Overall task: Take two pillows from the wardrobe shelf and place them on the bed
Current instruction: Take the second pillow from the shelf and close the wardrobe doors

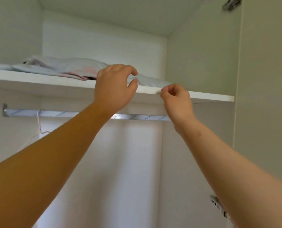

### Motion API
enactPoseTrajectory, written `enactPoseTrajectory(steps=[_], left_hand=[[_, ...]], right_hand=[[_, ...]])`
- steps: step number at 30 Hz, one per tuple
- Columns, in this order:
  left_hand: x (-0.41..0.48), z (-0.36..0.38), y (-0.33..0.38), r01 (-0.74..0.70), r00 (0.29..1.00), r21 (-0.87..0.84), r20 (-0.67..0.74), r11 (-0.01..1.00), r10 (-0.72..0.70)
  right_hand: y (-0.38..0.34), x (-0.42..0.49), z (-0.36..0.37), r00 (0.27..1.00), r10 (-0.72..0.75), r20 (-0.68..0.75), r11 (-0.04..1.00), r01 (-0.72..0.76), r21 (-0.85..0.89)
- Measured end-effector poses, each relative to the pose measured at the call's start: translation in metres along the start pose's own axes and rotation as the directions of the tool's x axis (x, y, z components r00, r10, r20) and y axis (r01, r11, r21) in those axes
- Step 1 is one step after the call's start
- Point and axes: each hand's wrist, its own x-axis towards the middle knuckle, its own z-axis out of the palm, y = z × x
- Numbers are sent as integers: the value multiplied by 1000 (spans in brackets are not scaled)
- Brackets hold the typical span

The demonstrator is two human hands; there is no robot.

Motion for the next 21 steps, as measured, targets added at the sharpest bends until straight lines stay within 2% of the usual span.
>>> enactPoseTrajectory(steps=[1, 3, 5, 6, 8, 10, 13, 15, 17, 21], left_hand=[[6, -2, -7, -28, 1000, 110, 17, 994, 26], [16, -7, -23, -49, 998, 306, 50, 951, 35], [20, -12, -37, 7, 998, 406, 52, 914, -31], [21, -14, -41, 52, 996, 416, 46, 908, -79], [22, -16, -46, 130, 984, 408, 55, 904, -166], [25, -19, -47, 190, 964, 416, 94, 889, -250], [34, -29, -49, 336, 881, 503, 132, 796, -455], [40, -34, -53, 422, 823, 489, 147, 763, -549], [45, -39, -58, 454, 814, 448, 142, 770, -563], [41, -48, -60, 387, 887, 464, 51, 797, -460]], right_hand=[[-3, 6, 5, 998, -57, 10, 997, 57, -53], [-7, 19, 14, 979, -196, 61, 940, 206, -271], [-9, 30, 20, 939, -272, 209, 816, 340, -467], [-8, 37, 22, 924, -264, 277, 780, 374, -501], [-5, 48, 23, 907, -229, 354, 757, 394, -521], [-1, 54, 22, 903, -225, 365, 724, 406, -558], [2, 57, 22, 897, -245, 369, 676, 431, -598], [3, 57, 23, 893, -259, 368, 671, 440, -596], [4, 58, 24, 889, -269, 371, 672, 449, -589], [8, 56, 23, 874, -294, 387, 664, 478, -575]])
